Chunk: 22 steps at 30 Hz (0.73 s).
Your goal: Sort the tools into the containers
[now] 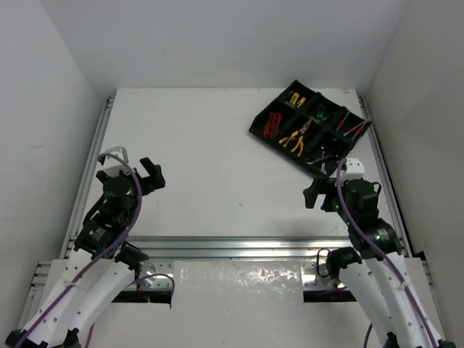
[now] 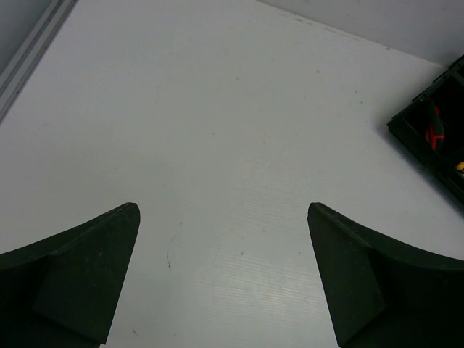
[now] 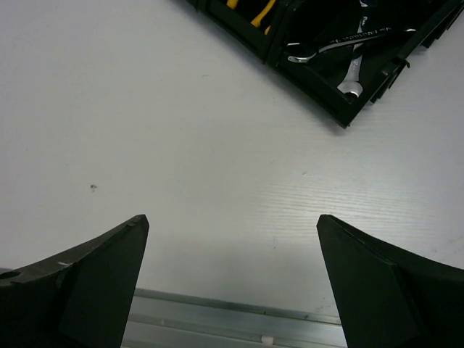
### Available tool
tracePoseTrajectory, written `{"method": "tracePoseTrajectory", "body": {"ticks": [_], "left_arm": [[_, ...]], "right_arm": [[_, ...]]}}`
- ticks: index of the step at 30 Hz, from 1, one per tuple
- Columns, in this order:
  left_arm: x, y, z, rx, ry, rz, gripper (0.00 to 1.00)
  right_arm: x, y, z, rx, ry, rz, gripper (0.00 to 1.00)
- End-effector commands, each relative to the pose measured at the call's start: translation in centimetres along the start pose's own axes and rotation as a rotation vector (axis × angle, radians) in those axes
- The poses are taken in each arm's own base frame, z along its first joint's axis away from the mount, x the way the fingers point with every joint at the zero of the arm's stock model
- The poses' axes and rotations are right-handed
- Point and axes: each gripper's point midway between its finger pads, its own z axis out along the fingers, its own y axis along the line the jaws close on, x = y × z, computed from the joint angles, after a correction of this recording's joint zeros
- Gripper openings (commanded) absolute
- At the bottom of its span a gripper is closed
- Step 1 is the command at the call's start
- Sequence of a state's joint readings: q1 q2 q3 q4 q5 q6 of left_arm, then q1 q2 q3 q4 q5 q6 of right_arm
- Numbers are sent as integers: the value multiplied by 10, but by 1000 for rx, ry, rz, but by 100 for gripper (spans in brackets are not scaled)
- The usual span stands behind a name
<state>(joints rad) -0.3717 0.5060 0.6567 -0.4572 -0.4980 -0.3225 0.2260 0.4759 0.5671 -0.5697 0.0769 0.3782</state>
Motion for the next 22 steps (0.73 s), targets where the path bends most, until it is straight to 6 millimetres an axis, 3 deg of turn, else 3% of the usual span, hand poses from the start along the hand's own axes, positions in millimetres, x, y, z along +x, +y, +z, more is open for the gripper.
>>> {"method": "tracePoseTrajectory", "body": {"ticks": [1,22], "left_arm": [[-16,-7,0,36,-64,-38,100],[-10,-22,-2,125,-49,-47,100]], "right_arm": [[2,-2,-9,10,21,-9,99],[5,-10,-11,52,30,-16,99]]}}
